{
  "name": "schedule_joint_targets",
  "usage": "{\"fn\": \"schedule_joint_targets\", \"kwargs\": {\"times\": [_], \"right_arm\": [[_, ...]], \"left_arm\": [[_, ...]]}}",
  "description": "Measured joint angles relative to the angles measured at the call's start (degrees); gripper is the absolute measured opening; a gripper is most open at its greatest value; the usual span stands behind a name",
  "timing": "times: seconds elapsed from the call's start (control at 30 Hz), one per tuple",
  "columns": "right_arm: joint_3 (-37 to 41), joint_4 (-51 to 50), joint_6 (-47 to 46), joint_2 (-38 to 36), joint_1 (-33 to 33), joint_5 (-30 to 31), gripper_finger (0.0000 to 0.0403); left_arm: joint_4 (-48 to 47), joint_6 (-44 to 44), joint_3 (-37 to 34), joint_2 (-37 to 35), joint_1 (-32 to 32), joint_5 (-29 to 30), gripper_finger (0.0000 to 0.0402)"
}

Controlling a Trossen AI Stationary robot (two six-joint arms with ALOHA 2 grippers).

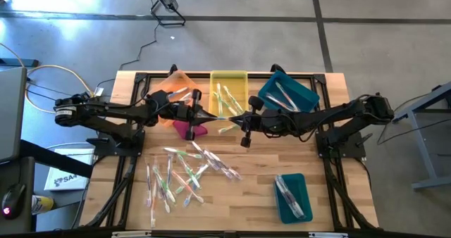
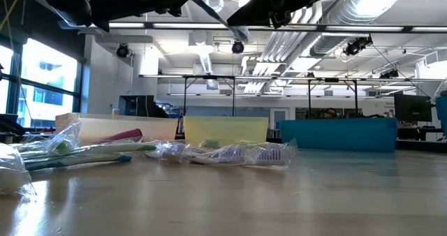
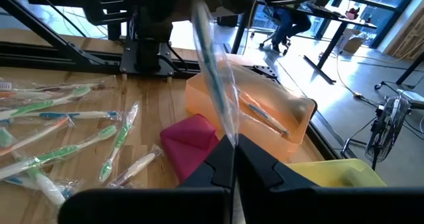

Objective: Pick & Place Toothbrushes
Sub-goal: Put the blue toothbrush into the orange bin

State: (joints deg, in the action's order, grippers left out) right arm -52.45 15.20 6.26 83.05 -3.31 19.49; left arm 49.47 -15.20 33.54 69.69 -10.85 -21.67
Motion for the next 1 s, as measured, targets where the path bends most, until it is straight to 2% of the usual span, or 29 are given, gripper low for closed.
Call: {"fn": "schedule_joint_targets", "kwargs": {"times": [0.6, 0.7, 1.0], "right_arm": [[0.0, 0.25, 0.07, 0.0, -0.11, 0.0, 0.0007], [0.0, 0.93, 0.06, 0.0, -0.09, 0.06, 0.0031], [-0.04, 2.32, -0.02, -0.84, -0.48, -0.01, 0.0167]], "left_arm": [[-0.3, -1.74, -0.02, -0.02, 0.0, 0.45, 0.0009], [-0.47, -2.6, -0.02, -0.02, 0.0, 1.44, 0.0009], [-0.62, -5.27, -0.07, -0.02, -0.76, 1.93, 0.0009]]}}
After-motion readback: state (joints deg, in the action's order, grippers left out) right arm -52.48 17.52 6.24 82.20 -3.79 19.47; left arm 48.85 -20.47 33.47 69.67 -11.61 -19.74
